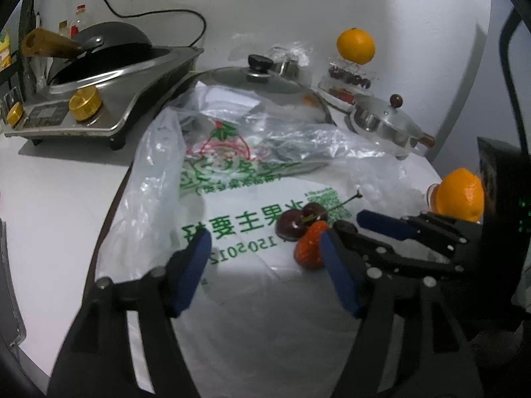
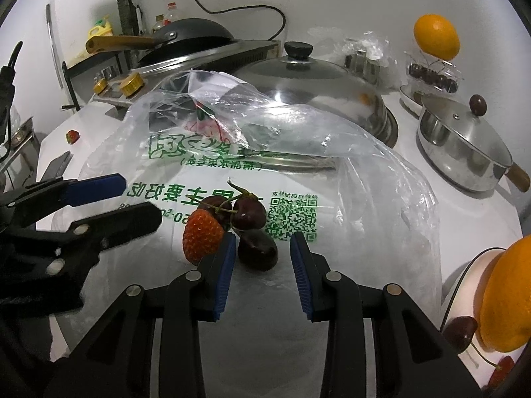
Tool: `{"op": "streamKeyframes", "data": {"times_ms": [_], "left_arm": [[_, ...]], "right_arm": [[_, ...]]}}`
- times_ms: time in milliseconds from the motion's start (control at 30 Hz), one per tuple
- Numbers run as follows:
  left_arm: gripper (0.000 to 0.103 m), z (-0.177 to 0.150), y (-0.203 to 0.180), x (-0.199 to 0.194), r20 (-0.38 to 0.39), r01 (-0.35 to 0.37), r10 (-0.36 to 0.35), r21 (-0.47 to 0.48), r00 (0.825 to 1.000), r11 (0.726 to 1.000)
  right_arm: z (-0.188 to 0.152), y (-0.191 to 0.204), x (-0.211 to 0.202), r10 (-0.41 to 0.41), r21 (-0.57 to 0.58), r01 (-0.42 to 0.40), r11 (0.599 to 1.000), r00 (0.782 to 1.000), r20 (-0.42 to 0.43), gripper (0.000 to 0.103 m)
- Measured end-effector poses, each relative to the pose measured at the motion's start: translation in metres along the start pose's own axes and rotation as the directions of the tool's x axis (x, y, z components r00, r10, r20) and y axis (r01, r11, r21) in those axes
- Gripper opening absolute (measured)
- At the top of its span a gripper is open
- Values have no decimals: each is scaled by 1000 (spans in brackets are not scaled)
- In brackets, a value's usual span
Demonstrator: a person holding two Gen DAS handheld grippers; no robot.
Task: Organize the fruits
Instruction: 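Grasp a strawberry with the left gripper while the right gripper grasps a dark cherry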
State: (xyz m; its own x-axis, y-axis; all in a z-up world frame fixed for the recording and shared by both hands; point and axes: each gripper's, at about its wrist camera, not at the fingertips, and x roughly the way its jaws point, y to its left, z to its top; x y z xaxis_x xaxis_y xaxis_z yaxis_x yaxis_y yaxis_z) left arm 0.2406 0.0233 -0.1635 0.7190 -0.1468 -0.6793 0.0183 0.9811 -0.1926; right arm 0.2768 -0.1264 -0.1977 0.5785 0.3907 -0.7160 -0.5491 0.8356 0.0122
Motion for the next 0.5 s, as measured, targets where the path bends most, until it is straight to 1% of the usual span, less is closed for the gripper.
{"op": "streamKeyframes", "data": {"times_ms": [167, 233, 300, 367, 500], "left_arm": [[70, -1, -6, 3, -12, -6, 6, 19, 1000, 1000], [70, -1, -9, 5, -16, -11, 12, 27, 1000, 1000], [70, -1, -11, 6, -20, -12, 12, 34, 1000, 999], [70, -1, -13, 7, -23, -14, 15, 38, 1000, 999], [70, -1, -17, 9, -29, -24, 25, 42, 999, 999]], "right_arm": [[0, -3, 0, 23, 11, -23, 1000, 1000, -6, 36], [-1, -4, 0, 34, 17, -34, 999, 999, -8, 34], [-1, -6, 0, 52, 26, -52, 998, 999, -11, 30], [-1, -6, 0, 65, 30, -65, 997, 998, -10, 27], [-2, -8, -3, 69, 35, -69, 997, 998, 6, 27]]}}
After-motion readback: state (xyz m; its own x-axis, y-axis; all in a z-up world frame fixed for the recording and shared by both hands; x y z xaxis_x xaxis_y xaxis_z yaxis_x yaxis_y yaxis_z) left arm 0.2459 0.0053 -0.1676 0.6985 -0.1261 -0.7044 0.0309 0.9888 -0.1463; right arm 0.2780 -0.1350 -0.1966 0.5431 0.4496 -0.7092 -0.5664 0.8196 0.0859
